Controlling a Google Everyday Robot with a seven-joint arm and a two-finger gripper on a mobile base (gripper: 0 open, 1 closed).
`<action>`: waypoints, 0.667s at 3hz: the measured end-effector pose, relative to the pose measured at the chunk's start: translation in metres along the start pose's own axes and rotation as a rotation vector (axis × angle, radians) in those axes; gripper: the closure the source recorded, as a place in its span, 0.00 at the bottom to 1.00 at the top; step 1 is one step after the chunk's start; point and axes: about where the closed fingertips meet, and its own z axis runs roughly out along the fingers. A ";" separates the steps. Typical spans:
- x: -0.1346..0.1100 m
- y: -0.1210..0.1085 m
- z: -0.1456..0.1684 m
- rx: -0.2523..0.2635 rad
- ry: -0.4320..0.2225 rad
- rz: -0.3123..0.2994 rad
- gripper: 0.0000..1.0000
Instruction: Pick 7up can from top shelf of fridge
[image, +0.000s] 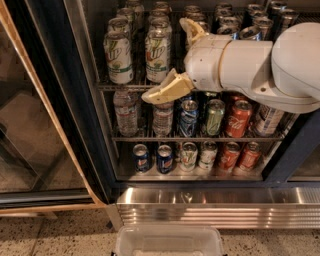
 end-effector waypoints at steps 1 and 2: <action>-0.019 0.016 0.031 -0.073 -0.103 -0.023 0.00; -0.035 0.036 0.059 -0.136 -0.197 -0.075 0.00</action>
Offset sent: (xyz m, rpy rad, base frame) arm -0.0044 0.1167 -0.0058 0.0877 -0.1467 0.3573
